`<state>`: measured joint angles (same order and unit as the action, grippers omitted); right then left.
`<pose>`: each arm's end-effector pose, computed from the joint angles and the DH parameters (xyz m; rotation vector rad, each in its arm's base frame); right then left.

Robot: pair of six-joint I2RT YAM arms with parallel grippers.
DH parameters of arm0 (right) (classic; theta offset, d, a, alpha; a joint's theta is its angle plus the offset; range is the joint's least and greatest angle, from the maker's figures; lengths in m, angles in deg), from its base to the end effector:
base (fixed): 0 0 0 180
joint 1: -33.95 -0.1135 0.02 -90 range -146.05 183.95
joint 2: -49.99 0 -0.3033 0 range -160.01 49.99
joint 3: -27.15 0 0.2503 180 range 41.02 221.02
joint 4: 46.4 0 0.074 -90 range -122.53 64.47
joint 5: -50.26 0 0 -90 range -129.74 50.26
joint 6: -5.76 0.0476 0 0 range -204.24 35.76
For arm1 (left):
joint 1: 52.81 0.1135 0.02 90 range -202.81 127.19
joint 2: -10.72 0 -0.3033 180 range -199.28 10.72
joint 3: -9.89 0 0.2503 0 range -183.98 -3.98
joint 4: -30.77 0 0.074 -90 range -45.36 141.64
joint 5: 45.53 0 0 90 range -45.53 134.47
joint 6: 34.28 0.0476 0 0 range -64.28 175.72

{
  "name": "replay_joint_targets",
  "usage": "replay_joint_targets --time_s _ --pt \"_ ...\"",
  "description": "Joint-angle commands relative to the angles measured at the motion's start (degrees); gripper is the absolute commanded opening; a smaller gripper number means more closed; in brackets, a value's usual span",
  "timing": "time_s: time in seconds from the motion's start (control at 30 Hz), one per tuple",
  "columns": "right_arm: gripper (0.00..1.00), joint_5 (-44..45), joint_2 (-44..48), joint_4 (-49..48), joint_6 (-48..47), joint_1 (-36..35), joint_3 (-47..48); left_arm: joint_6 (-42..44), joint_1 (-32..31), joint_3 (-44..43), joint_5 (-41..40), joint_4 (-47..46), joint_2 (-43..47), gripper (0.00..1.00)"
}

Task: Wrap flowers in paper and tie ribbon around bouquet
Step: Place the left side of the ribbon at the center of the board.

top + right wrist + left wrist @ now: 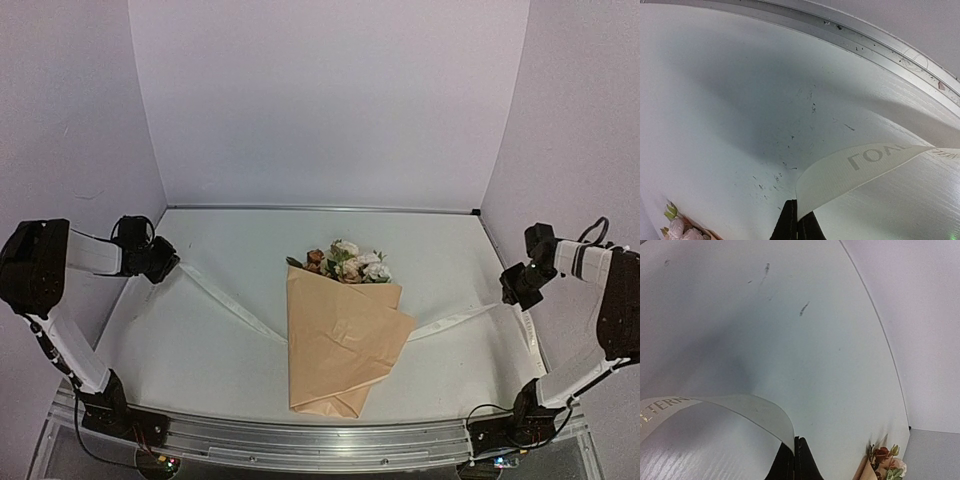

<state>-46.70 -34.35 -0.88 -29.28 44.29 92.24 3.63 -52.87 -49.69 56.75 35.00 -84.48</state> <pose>0.2746 -0.0442 0.2231 1.4541 2.3388 0.3889 0.3435 -0.0105 0.1926 -0.9239 2.1625 -0.7100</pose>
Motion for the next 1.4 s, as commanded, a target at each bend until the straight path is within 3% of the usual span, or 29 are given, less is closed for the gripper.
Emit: replay_joint_targets --time_s 0.0,0.17,0.33,0.43,0.6,0.73,0.9,1.1,1.37 --pt "0.0 0.2 5.5 3.9 -3.0 0.1 0.2 3.4 -1.9 -2.2 4.4 -7.0 3.9 0.0" --pt "0.0 -2.9 10.1 6.2 -6.2 -3.1 -1.0 8.0 -4.3 -1.0 7.6 -10.4 7.1 0.0" --pt "0.0 -3.1 14.2 9.1 -9.8 -11.4 -0.6 14.6 -9.1 -2.4 11.8 -12.7 9.9 0.0" --pt "0.0 -3.5 14.5 10.3 -11.9 -17.0 0.8 19.5 -14.1 -4.7 16.3 -13.8 10.7 0.0" --pt "0.0 -7.0 11.5 10.4 -12.5 -19.2 2.7 31.0 -27.0 -11.3 19.8 -12.0 9.7 0.0" --pt "0.0 -10.1 6.6 10.5 -13.2 -19.2 6.0 42.6 -40.9 -25.0 24.2 -1.8 1.4 0.0" --pt "0.0 -11.9 1.1 10.4 -12.8 -19.2 8.8 60.9 -54.8 -46.1 27.6 17.2 -15.3 0.0" --pt "0.0 -13.8 -4.1 10.4 -13.0 -19.1 11.7 72.7 -60.6 -60.5 27.6 32.5 -30.0 0.0" --pt "0.0 -17.4 -10.9 11.7 -13.2 -19.4 19.3 79.4 -63.9 -67.2 22.9 36.8 -35.4 0.0"
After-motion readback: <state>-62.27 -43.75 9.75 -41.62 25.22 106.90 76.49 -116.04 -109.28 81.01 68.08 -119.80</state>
